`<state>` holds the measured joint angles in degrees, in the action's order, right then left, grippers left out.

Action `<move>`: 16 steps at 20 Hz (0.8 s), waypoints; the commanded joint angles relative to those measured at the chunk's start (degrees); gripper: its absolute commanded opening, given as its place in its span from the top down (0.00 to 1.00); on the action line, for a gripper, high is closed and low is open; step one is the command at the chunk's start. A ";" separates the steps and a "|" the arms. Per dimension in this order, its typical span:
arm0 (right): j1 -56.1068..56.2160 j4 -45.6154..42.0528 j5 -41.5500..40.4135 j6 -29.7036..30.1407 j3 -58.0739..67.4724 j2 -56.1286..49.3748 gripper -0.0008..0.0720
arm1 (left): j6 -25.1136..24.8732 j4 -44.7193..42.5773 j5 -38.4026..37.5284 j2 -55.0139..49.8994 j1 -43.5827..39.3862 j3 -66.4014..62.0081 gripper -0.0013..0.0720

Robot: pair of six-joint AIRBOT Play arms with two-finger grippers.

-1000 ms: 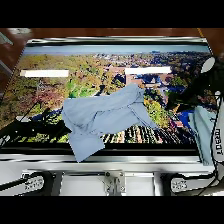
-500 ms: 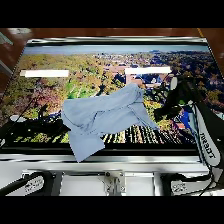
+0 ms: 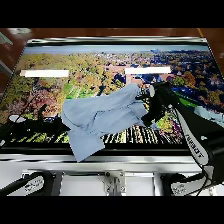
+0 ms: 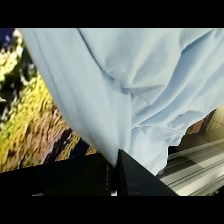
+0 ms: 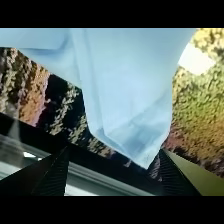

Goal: Fold the shirts.

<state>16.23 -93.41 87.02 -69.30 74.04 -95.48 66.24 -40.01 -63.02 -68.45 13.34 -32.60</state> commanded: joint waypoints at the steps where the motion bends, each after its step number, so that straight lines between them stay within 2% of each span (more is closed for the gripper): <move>1: 2.08 -7.10 0.70 -2.19 -0.02 -2.40 0.06 | 0.00 0.00 0.42 0.04 -0.02 0.00 0.93; 5: 2.08 -7.67 1.38 -3.04 -0.02 -4.92 0.06 | -0.04 -0.02 0.90 0.04 -0.02 0.00 0.93; 8: 2.08 -10.67 0.90 -6.75 -0.02 -6.97 0.06 | -0.02 -0.02 0.87 0.04 -0.02 0.00 0.93; 10: 2.03 -10.99 1.03 -7.06 -0.02 -7.93 0.07 | -0.02 0.00 0.87 0.04 -0.02 0.00 0.93; 11: 2.03 -10.71 0.87 -7.06 -0.02 -8.11 0.35 | -0.02 0.00 0.90 0.04 -0.02 0.00 0.93; 12: 2.03 -10.64 0.61 -7.28 0.00 -8.09 0.69 | -0.02 0.00 0.90 0.04 -0.02 -0.02 0.93; 13: 2.03 -10.62 0.52 -7.89 0.00 -7.98 0.88 | -0.02 -0.02 0.87 0.04 -0.02 -0.11 0.93; 16: 2.03 -10.36 0.46 -8.04 0.07 -6.19 0.89 | -0.07 -0.02 0.85 0.15 -0.02 -2.03 0.93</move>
<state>18.22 -103.66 87.59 -76.58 74.04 -102.63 66.22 -40.03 -62.19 -68.40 13.34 -33.36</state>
